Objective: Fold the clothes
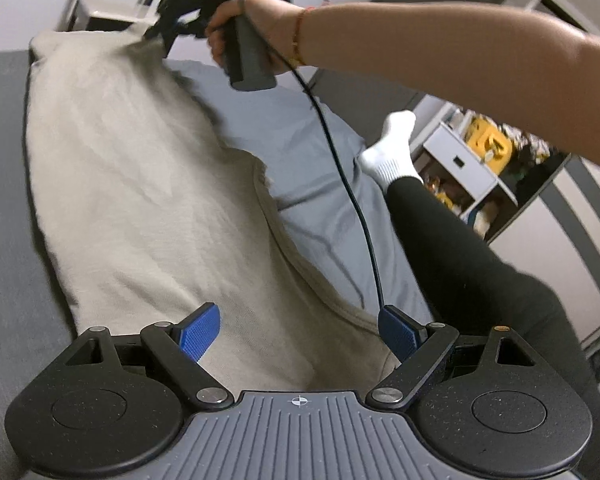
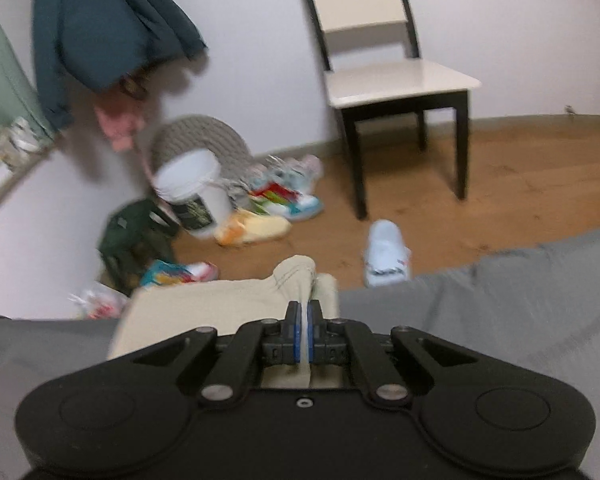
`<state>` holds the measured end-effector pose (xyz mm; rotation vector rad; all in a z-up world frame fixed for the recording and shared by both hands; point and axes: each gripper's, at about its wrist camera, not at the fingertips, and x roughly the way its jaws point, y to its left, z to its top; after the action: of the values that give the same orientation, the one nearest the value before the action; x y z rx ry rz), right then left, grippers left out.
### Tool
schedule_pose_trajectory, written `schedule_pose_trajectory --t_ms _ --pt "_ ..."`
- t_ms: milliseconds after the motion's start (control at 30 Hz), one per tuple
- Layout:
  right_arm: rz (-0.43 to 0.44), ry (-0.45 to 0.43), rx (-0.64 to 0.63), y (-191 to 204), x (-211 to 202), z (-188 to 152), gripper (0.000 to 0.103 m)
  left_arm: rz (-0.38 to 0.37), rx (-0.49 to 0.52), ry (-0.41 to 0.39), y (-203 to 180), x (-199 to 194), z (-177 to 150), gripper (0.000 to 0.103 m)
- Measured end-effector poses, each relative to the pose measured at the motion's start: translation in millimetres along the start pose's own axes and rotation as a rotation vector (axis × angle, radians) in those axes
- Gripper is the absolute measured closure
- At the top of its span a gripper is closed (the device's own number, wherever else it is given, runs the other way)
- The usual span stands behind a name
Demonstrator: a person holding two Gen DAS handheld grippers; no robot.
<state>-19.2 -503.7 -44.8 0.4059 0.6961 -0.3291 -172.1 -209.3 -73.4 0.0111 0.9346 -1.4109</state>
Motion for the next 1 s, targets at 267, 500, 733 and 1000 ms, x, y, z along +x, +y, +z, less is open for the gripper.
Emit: schedule_pose_trajectory --t_ms 267,500,733,1000 --pt "-0.079 -0.029 0.043 2 15 -4 0.1 -0.003 -0.001 0.003 1 0 3 0.016" --pt "0.001 -0.047 0.153 -13 16 -1 0.082 -0.004 -0.007 0.004 1 1 2 0.016" --pt "0.007 -0.011 0.1 -2 33 7 0.096 -0.015 -0.013 0.002 4 1 1 0.016" --pt "-0.028 -0.2 -0.058 24 15 5 0.099 0.001 -0.001 0.006 0 2 0 0.016"
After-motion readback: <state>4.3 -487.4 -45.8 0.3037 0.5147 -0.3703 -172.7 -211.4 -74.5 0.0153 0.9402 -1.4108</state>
